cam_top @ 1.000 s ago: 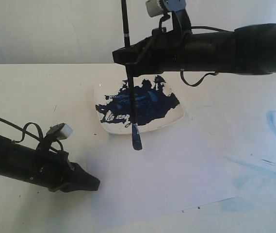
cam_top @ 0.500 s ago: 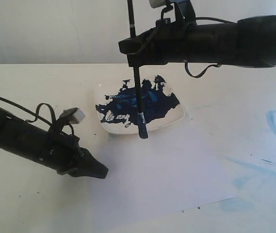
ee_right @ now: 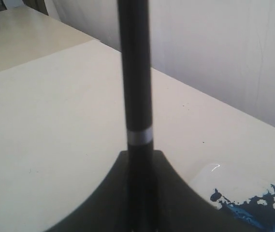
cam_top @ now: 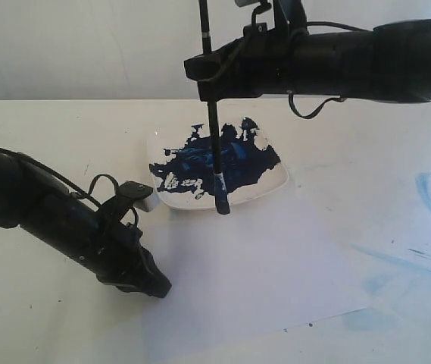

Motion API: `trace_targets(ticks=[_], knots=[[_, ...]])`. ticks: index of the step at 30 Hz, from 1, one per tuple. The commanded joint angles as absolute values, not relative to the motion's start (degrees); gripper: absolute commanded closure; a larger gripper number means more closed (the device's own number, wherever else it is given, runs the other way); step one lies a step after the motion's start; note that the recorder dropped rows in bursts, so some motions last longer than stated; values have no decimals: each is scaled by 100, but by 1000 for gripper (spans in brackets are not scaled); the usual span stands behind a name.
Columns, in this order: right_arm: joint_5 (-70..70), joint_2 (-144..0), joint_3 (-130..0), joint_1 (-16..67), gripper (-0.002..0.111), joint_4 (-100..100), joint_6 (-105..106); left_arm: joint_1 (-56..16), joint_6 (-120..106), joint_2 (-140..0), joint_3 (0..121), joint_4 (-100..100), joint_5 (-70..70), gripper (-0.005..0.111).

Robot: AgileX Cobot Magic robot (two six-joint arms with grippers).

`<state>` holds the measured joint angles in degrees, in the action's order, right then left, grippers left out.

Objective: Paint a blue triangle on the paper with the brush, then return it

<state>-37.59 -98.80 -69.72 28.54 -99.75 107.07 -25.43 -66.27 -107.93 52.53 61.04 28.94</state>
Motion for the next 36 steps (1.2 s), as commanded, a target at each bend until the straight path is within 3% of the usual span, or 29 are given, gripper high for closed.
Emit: trace_targets(ticks=[1,12,22,26,36], knots=[[-3738,-9926,-6994,2847,108,-9995,10781,-2574,-6480,-10744,5273,5944,2896,107],[-3712,-9952,-6994,2858,108,-9995,10769,-2574,-6468,-10744,5273,5944,2848,107],[-2619,-9778,-6960,3192,108,-9995,10160,-2574,-6468,-10744,5273,5944,2788,107],[-1888,-9525,-6862,3362,108,-9995,10128,-2574,-6468,-10744,5273,5944,2775,107],[-1857,-8434,-5939,3362,108,-9995,9891,-2574,-6468,-10744,5273,5944,2776,107]])
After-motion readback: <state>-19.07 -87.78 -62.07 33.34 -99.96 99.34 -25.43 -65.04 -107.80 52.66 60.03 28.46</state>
